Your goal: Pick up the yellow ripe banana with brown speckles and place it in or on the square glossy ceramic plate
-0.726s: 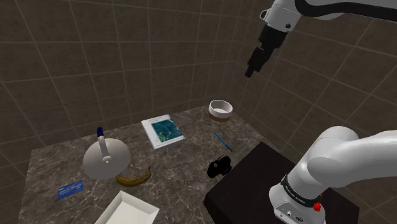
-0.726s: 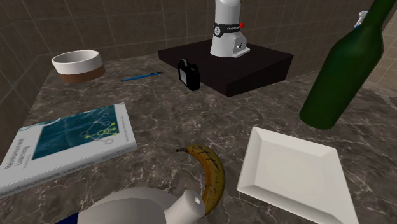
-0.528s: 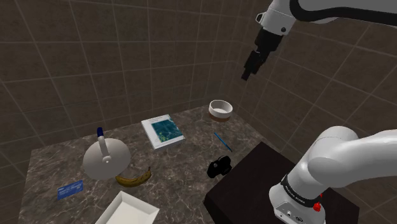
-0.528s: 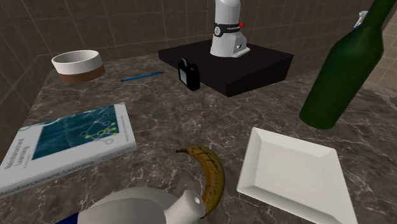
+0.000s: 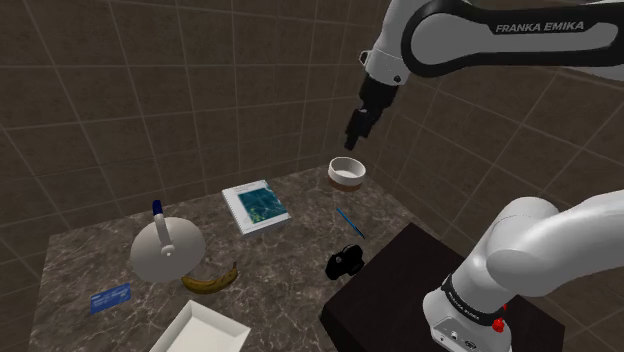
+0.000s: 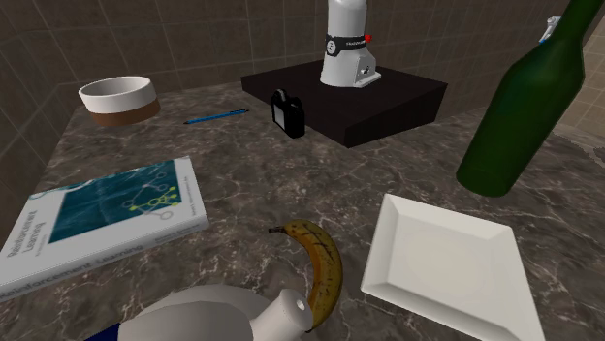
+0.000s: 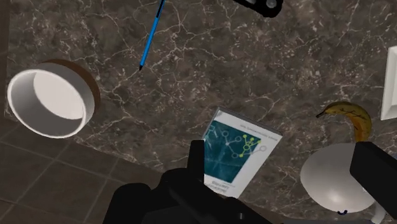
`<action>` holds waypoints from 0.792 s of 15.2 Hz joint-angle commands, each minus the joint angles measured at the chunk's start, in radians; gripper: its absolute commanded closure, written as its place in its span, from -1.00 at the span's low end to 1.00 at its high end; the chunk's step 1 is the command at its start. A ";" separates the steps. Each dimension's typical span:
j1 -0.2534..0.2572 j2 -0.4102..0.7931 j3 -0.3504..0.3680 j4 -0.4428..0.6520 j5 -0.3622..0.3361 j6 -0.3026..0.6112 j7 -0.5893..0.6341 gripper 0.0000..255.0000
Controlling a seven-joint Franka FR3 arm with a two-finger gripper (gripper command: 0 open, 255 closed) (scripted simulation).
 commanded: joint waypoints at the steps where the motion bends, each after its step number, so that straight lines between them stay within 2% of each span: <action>1: 0.016 0.057 0.033 -0.002 0.010 0.059 0.019 -1.00; 7: 0.051 0.219 0.111 0.003 0.014 0.208 0.060 -1.00; 12: 0.073 0.375 0.176 0.038 -0.010 0.321 0.107 -1.00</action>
